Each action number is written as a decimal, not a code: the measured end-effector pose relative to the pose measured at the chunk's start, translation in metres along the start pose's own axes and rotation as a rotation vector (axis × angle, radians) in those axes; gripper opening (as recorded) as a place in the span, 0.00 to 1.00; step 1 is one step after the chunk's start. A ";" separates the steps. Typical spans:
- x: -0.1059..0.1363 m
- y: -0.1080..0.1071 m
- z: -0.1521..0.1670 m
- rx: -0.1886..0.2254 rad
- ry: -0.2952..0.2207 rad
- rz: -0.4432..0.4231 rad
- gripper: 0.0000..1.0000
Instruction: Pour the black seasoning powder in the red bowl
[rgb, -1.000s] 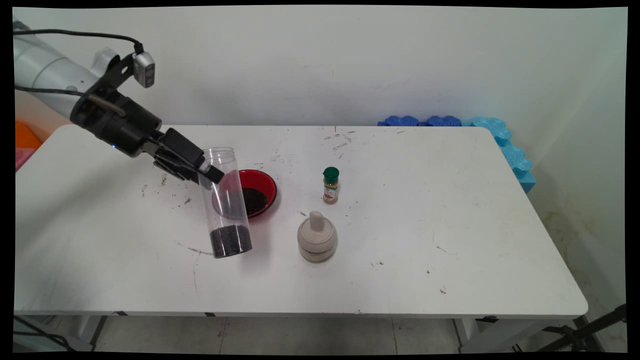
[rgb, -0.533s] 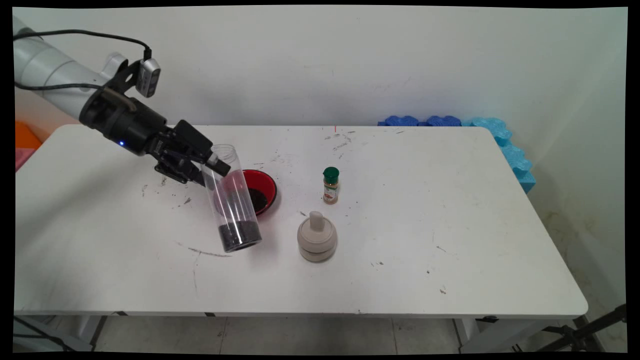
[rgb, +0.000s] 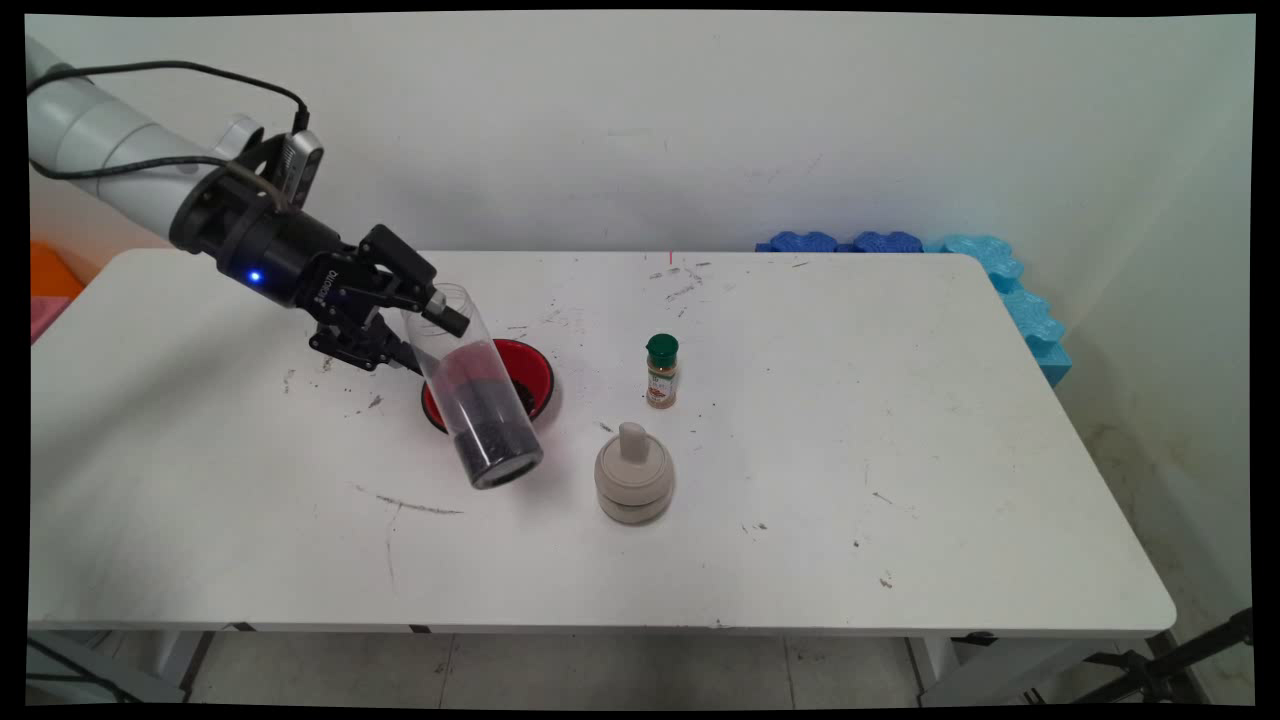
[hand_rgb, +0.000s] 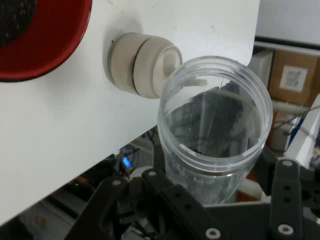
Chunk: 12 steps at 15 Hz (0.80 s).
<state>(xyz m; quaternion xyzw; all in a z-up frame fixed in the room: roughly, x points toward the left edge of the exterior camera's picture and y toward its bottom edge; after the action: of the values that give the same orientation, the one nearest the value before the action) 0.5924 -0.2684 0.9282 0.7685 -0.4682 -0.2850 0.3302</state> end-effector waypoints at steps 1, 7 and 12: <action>0.001 -0.001 0.000 -0.005 0.002 -0.038 0.00; 0.002 -0.004 0.000 -0.030 -0.001 -0.223 0.00; 0.003 -0.009 -0.002 -0.050 -0.003 -0.388 0.00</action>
<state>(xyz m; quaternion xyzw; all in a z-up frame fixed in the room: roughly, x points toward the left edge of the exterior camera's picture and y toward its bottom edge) 0.6001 -0.2669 0.9219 0.8354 -0.3043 -0.3561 0.2876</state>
